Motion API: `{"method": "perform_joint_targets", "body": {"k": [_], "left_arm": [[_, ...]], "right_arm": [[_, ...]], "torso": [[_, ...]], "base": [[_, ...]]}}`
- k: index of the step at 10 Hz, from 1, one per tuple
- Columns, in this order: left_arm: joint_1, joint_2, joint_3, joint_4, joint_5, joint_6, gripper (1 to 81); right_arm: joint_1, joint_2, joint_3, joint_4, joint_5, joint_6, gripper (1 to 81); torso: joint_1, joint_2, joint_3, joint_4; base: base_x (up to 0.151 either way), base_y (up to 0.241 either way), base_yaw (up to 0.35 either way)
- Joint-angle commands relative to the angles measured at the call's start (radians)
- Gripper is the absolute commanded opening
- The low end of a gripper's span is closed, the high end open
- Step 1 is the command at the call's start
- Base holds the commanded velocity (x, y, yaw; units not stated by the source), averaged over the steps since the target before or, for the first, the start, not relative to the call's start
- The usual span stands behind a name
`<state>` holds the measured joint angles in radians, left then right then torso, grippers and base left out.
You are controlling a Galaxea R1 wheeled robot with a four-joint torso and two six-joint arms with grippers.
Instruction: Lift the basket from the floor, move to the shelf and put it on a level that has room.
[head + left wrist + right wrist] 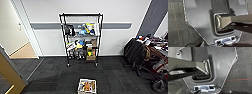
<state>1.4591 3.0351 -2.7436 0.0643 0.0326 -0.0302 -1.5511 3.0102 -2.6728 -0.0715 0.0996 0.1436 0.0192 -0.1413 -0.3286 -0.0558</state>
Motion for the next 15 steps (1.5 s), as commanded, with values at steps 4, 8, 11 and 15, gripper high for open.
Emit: {"method": "perform_joint_targets", "body": {"k": [4, 8, 11, 15], "left_arm": [[-0.03, -0.004, -0.001, 0.009, 0.064, 0.003, 81.1], [-0.03, -0.005, -0.001, 0.008, 0.064, 0.003, 81.1], [-0.029, -0.007, -0.001, 0.008, 0.064, 0.003, 81.1], [-0.027, -0.007, -0.001, 0.008, 0.064, 0.003, 81.1]], "right_arm": [[0.035, -0.012, 0.001, -0.001, -0.057, 0.001, 81.1], [0.039, -0.012, -0.002, -0.004, -0.057, -0.001, 81.1], [0.039, -0.009, -0.004, -0.002, -0.057, 0.001, 81.1], [0.041, -0.008, -0.004, -0.002, -0.057, -0.001, 81.1]], "torso": [[0.001, 0.001, 0.0, 0.0], [0.001, 0.001, 0.0, 0.0], [0.002, 0.002, 0.0, 0.0], [0.0, 0.001, 0.0, 0.0]], "base": [[0.119, 0.0, 0.0], [0.135, 0.0, 0.0], [0.136, 0.0, 0.0], [0.136, 0.0, 0.0]]}}
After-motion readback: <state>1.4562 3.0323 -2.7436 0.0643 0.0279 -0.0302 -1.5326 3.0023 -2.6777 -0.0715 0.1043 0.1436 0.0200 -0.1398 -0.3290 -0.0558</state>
